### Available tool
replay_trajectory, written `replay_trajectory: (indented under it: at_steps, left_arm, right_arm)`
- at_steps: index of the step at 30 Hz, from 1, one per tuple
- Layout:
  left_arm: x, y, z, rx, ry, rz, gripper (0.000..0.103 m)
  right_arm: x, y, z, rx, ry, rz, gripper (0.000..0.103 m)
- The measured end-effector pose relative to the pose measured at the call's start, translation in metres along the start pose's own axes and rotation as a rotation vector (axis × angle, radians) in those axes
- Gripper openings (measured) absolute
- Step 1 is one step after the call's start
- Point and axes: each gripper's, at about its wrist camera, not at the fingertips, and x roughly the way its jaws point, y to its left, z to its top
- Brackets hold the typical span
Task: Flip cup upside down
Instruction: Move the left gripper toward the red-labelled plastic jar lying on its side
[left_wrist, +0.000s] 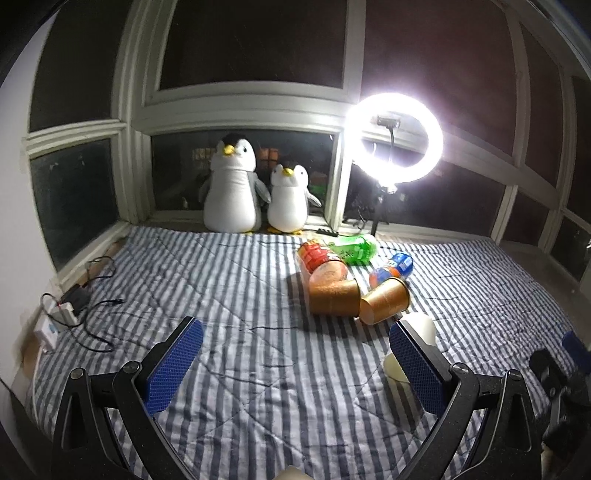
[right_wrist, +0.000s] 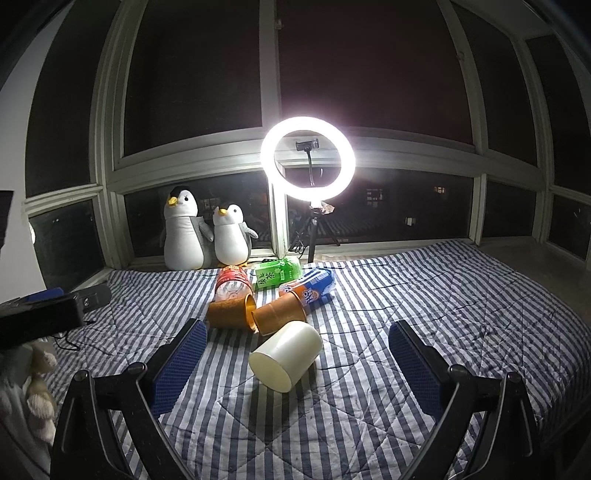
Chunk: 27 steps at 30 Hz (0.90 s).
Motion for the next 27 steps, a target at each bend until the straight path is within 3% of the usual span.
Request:
replay_trajectory:
  at_steps: [7,17,23,27]
  left_arm:
    - [0.054,0.002,0.031,-0.034,0.125,-0.061,0.102]
    - [0.169,-0.004,0.070,-0.134,0.367,-0.133,0.102]
    - [0.247,-0.010,0.087,-0.188,0.486,-0.126,0.102]
    - [0.291,-0.015,0.090,-0.207,0.522,-0.096,0.102]
  right_arm:
    - [0.005,-0.011,-0.001,0.016,0.011,-0.014,0.097]
    - [0.013,-0.032,-0.006,0.050,0.035,-0.039,0.097]
    - [0.018,-0.049,-0.010,0.074,0.058,-0.070,0.097]
    - [0.023,-0.061,-0.013,0.087,0.074,-0.101,0.097]
